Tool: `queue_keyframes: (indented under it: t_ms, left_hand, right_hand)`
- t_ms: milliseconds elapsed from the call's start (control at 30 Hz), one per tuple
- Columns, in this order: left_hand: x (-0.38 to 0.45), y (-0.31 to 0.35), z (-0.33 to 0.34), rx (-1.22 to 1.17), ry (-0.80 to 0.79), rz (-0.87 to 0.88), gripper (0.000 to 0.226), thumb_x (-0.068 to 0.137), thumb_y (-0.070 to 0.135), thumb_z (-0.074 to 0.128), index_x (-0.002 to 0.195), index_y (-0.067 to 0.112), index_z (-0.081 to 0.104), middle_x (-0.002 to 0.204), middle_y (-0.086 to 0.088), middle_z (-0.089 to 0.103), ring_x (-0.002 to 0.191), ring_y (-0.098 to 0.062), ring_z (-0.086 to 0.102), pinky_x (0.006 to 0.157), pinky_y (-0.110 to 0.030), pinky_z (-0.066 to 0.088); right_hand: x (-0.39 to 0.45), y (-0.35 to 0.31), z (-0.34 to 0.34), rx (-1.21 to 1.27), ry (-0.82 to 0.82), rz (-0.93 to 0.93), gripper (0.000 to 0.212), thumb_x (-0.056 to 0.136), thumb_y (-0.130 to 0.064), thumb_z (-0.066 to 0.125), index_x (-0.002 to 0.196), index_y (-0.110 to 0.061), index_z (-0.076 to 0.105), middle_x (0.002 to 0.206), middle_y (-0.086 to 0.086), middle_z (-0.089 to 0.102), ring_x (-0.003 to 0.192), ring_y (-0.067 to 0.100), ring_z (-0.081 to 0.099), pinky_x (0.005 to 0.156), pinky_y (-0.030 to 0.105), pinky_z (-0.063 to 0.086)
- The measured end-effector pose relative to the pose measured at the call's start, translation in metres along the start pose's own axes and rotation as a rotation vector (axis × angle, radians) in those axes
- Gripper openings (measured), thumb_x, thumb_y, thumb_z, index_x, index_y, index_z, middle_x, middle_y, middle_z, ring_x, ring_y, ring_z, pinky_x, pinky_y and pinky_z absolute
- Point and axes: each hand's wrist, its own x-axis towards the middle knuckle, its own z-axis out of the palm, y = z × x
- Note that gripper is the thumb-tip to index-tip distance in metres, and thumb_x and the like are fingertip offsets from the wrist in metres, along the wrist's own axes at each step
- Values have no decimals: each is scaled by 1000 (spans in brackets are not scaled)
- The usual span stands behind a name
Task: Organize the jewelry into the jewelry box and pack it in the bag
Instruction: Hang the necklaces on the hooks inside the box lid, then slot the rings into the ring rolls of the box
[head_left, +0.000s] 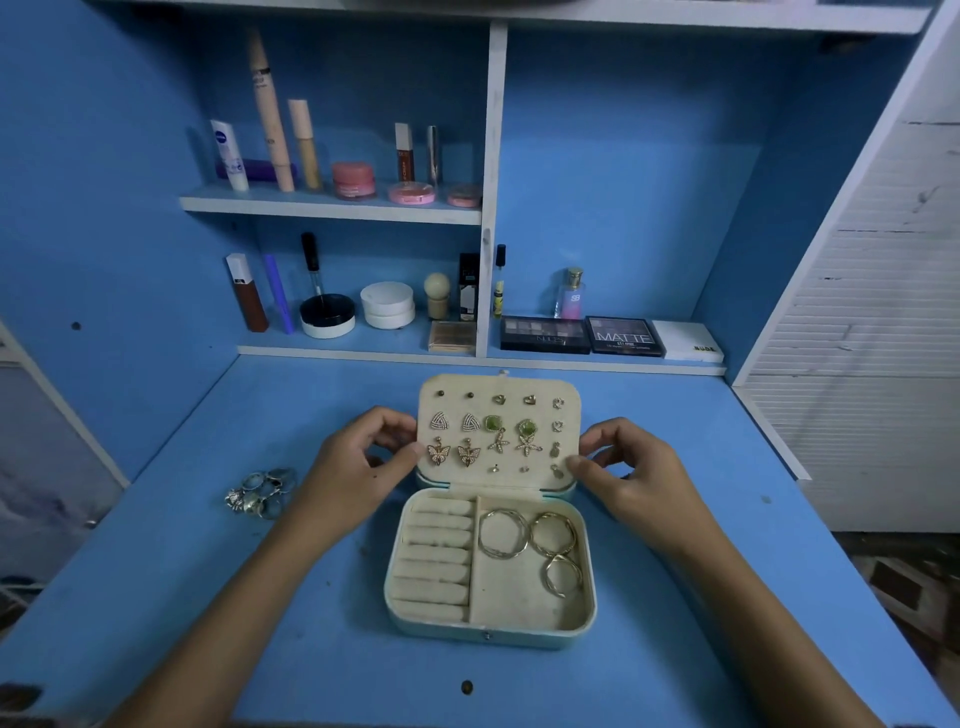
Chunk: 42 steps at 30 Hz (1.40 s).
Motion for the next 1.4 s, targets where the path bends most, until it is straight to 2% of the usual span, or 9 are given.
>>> queue_keyframes:
  t_ms: [167,333,467,667,867,1100,1267,1400]
  left_hand:
    - [0,-5,7,89,48,29,21,88,15,71,95,34,66,97,26,64,90,-1,62,79,-21,49]
    - [-1,-7,10,136,51,18,23,89,17,71,93,39,67,95,18,69,89,1,64,76,-12,47]
    - [-3,-5,12,129,70,-16,21,88,19,72,94,39,69,91,21,71,87,5,65,74,-7,47]
    - [-4,-7,11,137,81,-61,14,88,23,73,99,31,73,91,19,73,89,5,65,80,-15,50]
    - [-6,-3,11,186,70,-40,14,90,22,70,102,29,72,93,20,71,89,8,63,76,-6,47]
    - [-10,13,-8,255,80,78,11,89,15,71,92,23,77,88,16,71,89,-1,64,72,-8,46]
    - [-17,22,-45,313,124,131,10,88,14,71,87,23,76,83,17,69,80,-5,64,66,-6,41]
    - [-22,12,-80,345,154,72,13,89,16,71,85,28,75,83,16,67,70,-6,64,54,-9,43]
  right_hand:
    - [0,4,6,-33,35,61,10,88,-23,75,92,-20,66,92,-8,69,78,6,62,58,12,45]
    - [-5,9,10,-58,40,78,5,89,-26,73,92,-23,71,86,-6,73,75,4,61,65,11,47]
    - [-7,12,12,-66,70,67,3,89,-28,73,92,-27,72,83,-6,73,76,3,63,68,12,48]
    - [-7,13,13,-90,82,47,7,89,-27,73,96,-27,73,82,-6,73,76,2,63,67,10,47]
    - [-8,10,12,-132,70,33,5,90,-27,71,95,-26,73,83,-7,72,79,1,63,67,10,47]
    - [7,-15,17,-378,156,-220,7,87,-21,74,82,-26,72,83,-14,66,79,0,59,66,9,38]
    - [23,-52,38,-372,44,-323,6,89,-24,69,86,-26,73,83,-17,65,80,1,59,67,8,38]
    - [34,-70,66,-365,-58,-406,6,90,-23,69,87,-24,74,83,-15,67,77,4,61,69,5,39]
